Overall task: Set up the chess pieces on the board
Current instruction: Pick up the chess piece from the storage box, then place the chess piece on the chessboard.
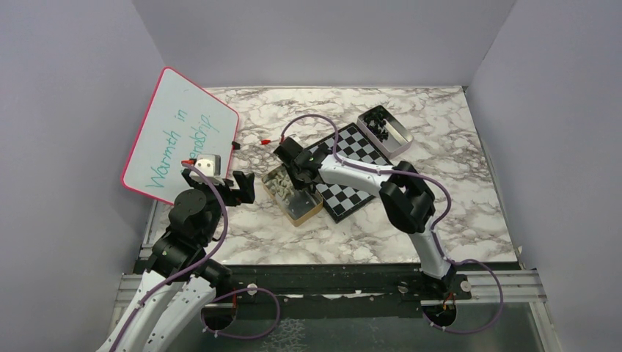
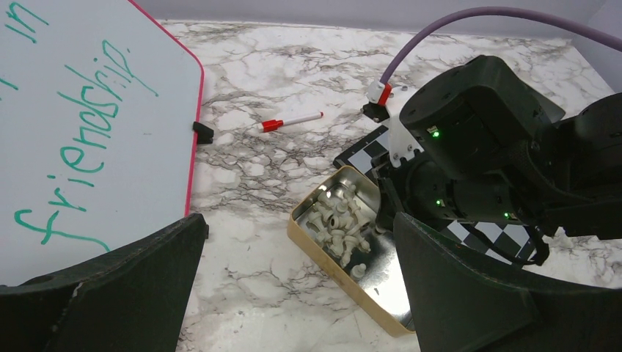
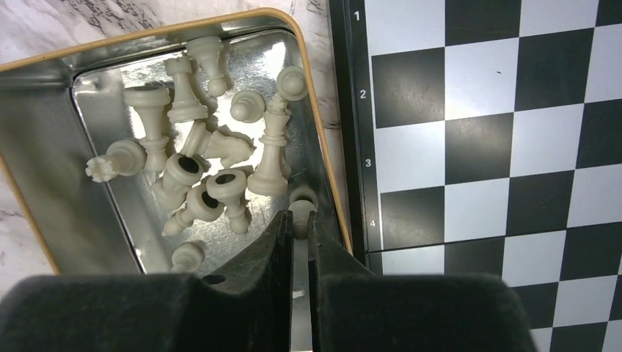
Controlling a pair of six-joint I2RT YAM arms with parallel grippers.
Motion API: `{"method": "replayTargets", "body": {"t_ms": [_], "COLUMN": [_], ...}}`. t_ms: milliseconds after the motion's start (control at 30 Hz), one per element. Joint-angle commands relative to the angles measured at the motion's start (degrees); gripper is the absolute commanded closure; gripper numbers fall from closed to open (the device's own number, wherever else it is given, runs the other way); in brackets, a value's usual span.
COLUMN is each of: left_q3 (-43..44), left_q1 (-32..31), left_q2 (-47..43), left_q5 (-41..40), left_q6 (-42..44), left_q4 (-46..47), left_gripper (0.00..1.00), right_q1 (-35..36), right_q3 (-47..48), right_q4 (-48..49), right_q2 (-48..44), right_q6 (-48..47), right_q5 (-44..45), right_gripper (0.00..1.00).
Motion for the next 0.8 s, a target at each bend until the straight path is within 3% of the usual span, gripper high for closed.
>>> {"method": "replayTargets", "body": {"t_ms": [0,367,767], "left_q3": [-0.39,-0.48,-0.40], "left_q1": [-0.27,-0.25,-0.26], "left_q2": [-0.46,0.14,1.26], "left_q5": [-0.57,0.00,0.68], "left_q6": [0.50,0.35,0.32], "left_q4": [1.35,1.35,1.34], "left_gripper": [0.01,0.01,0.01], "right_q1": [0.54,-0.62,-10.15], "right_q3": [-1.39,-6.76,-18.92], "right_q4": [0.71,0.33,0.02], "right_q2": [-5.80,-14.86,-25.09], "right_q6": [1.48,2.20,3.53], "right_q5": [-0.85,1.96,3.55], "right_gripper": [0.89,0.89,0.89]}}
